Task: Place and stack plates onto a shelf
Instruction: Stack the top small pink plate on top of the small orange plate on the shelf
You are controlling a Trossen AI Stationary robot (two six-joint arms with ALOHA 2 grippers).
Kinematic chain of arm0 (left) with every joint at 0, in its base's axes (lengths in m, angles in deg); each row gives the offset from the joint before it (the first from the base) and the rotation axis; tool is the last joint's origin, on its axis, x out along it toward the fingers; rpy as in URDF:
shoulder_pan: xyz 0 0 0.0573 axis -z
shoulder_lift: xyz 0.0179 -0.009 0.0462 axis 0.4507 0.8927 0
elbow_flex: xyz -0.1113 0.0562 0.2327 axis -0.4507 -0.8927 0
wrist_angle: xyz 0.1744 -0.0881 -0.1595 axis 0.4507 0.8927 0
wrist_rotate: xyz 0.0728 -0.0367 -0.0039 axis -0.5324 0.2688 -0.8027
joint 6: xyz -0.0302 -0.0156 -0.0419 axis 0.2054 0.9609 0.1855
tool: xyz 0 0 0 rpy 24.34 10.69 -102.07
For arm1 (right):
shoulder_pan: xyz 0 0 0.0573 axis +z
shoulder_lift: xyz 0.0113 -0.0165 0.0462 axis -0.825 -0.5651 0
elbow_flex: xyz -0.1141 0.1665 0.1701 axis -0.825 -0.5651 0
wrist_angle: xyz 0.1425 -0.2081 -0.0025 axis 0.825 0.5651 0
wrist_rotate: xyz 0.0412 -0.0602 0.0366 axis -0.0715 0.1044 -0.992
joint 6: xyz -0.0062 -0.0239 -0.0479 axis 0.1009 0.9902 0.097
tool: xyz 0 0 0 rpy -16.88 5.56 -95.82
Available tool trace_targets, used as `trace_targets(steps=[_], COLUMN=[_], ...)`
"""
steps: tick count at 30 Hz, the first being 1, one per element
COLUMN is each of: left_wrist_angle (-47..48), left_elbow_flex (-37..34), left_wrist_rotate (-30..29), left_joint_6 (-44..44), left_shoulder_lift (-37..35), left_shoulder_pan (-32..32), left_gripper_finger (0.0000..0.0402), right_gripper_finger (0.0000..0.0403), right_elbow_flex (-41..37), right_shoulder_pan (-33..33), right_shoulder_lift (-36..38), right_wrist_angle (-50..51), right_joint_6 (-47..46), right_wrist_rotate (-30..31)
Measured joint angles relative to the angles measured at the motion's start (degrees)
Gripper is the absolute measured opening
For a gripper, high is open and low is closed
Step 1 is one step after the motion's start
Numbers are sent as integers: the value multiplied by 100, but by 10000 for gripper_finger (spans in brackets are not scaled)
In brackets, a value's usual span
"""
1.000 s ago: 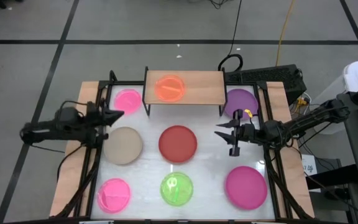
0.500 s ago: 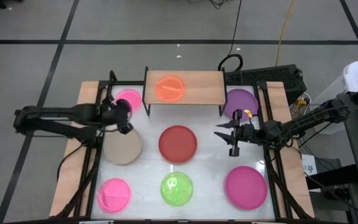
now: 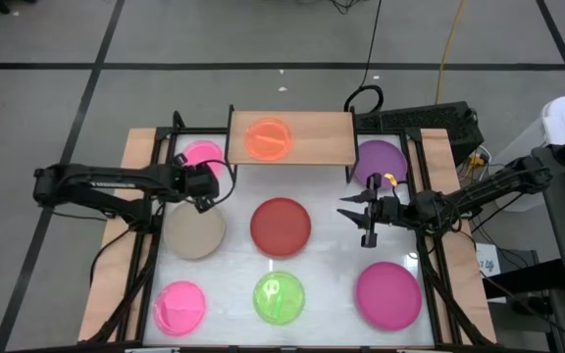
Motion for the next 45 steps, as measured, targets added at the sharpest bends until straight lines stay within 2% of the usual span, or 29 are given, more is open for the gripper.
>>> trace_targets(steps=[5, 14, 21, 28, 32, 41, 45], left_wrist_angle=[-569, -899, -1818, -2435, -2625, -2830, -2860], left_elbow_flex=[-152, -507, -879, -1172, -1276, -1283, -1283], left_wrist_rotate=[430, 525, 645, 635, 409, 336, 341], left_joint_6=[-260, 103, -296, -697, -829, -957, -964], left_shoulder_lift=[63, 298, 711, 1173, 1377, 1545, 1547], left_shoulder_pan=[-172, -847, -1214, -1517, -1689, -1942, -1993], left_gripper_finger=[154, 154, 154, 154, 154, 154, 131], right_gripper_finger=[114, 114, 114, 114, 114, 114, 114], right_elbow_flex=[1, 2, 2, 2, 2, 4, 4], right_shoulder_pan=[0, 0, -2, 0, 0, 0, 0], right_shoulder_lift=[2, 2, 0, 0, 0, 0, 2], right_wrist_angle=[1, 14, 52, 87, 130, 127, 129], right_joint_6=[7, 38, 90, 147, 147, 140, 129], right_wrist_rotate=[2, 11, 166, 239, 296, 302, 302])
